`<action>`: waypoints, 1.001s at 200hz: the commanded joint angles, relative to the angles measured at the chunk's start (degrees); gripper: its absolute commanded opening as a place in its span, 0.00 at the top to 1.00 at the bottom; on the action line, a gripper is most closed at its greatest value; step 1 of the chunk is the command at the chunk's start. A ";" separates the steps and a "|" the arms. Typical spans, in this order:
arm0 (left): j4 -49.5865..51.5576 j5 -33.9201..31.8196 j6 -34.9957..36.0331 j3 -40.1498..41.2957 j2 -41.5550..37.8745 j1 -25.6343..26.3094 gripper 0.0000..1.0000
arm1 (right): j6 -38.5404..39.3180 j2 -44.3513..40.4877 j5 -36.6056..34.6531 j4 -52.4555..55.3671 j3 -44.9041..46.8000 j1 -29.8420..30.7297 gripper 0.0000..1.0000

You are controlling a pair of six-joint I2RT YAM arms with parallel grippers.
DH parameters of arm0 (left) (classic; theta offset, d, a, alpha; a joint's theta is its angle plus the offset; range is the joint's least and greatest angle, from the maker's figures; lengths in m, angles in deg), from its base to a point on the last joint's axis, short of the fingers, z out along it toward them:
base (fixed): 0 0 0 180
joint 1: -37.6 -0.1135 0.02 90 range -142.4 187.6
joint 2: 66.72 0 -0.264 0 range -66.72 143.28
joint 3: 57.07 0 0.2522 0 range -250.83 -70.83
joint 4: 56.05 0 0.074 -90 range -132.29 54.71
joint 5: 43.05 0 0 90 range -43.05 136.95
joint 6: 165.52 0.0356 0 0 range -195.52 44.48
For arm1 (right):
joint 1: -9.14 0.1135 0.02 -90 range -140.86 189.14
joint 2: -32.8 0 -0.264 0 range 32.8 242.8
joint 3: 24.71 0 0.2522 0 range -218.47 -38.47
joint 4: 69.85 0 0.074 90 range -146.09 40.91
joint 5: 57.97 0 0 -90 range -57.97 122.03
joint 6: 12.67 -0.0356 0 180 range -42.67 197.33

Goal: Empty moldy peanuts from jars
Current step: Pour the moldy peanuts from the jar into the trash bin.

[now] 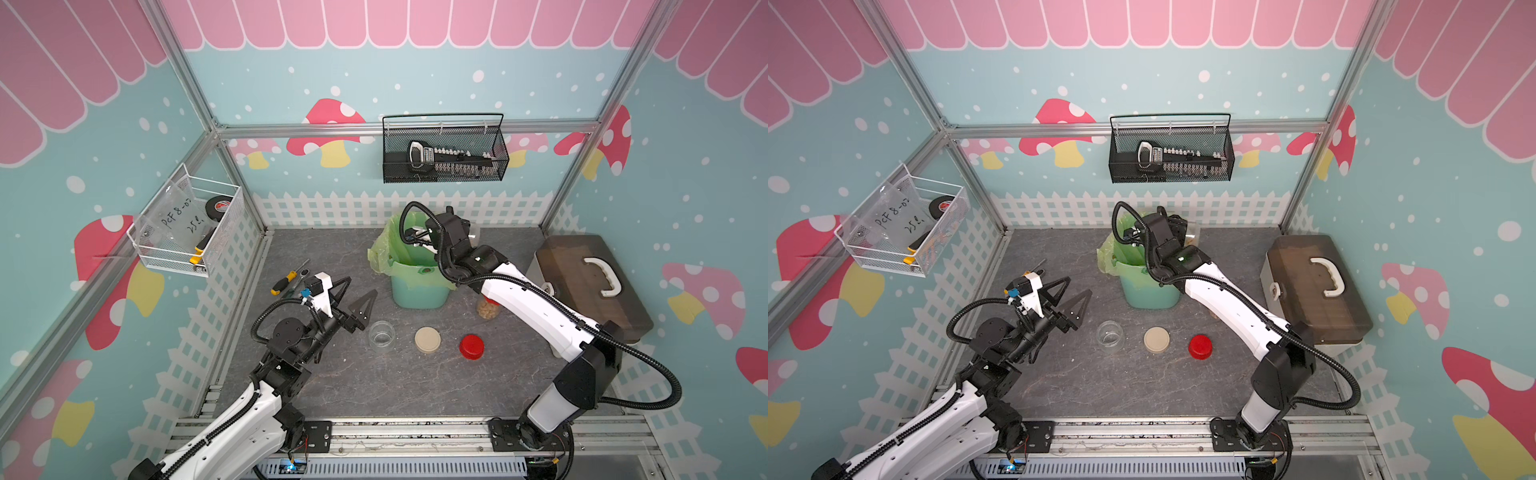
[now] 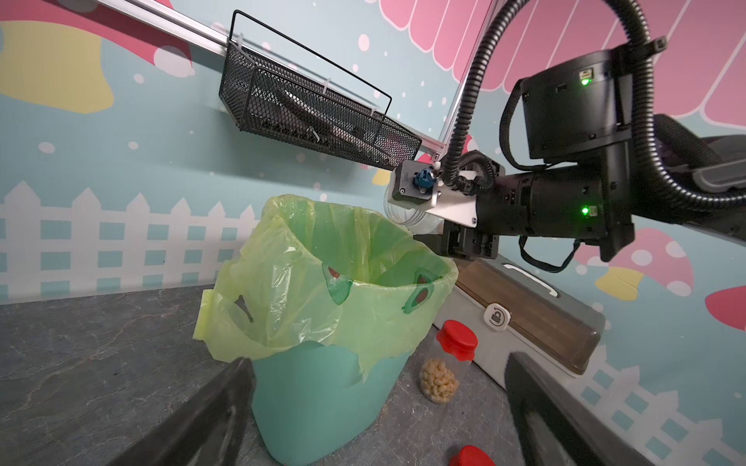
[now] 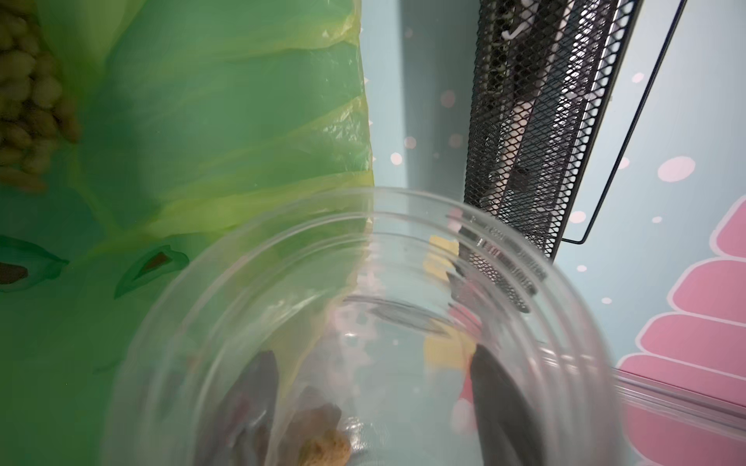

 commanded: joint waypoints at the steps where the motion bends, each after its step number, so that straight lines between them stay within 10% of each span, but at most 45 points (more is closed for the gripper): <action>1: -1.03 0.47 -0.86 0.46 -0.64 -0.25 0.05 | 5.79 0.57 -5.64 -4.36 0.06 0.06 0.45; 200: 5.86 -12.58 -2.97 1.47 -3.79 -2.71 0.01 | 19.61 4.52 -14.39 -11.84 1.98 1.71 0.45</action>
